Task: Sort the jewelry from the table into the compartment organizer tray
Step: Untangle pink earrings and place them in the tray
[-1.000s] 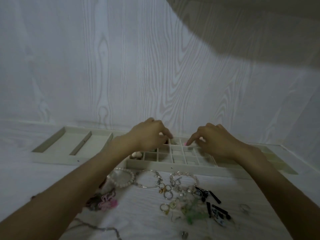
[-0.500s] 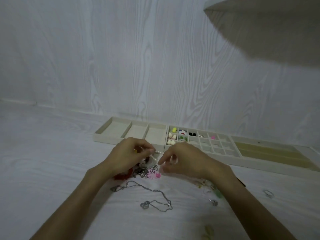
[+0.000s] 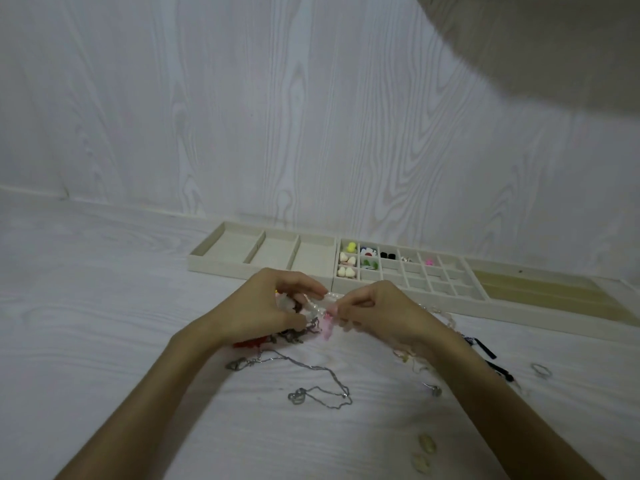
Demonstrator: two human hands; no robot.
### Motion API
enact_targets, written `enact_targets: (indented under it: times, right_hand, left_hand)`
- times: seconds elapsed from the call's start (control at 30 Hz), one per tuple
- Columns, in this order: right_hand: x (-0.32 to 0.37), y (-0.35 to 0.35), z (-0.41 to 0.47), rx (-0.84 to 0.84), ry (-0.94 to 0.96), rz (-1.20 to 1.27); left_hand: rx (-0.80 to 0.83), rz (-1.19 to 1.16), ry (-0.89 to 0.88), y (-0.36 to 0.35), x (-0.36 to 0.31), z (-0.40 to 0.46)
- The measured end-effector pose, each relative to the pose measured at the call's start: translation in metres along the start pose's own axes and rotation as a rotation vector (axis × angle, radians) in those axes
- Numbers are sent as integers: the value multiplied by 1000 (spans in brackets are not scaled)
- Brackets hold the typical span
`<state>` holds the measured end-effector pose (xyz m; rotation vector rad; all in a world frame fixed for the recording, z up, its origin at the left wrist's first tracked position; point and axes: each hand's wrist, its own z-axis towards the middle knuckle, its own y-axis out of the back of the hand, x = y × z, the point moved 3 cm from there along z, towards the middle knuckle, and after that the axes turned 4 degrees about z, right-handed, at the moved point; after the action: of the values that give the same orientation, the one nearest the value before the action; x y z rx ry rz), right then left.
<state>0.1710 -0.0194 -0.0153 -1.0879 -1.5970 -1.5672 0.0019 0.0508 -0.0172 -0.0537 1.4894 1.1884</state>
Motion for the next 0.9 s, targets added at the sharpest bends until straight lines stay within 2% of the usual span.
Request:
enact_targets:
  times: [0.13, 0.27, 0.43, 0.63, 0.8, 0.9]
  right_hand:
    - [-5, 0, 3, 54, -146, 293]
    - [-5, -4, 3, 83, -201, 550]
    - [-11, 0, 4, 67, -193, 584]
    - [-5, 4, 1, 60, -127, 498]
    - [1, 26, -2, -6, -86, 555]
    - [8, 54, 0, -88, -25, 456]
  left_hand:
    - [-48, -40, -31, -2, -6, 0]
    - [-94, -98, -36, -9, -6, 2]
    - [-103, -68, -39, -19, -5, 4]
    - [-146, -91, -72, -22, -4, 6]
    - [-66, -154, -106, -12, -21, 25]
    - [14, -159, -99, -8, -39, 55]
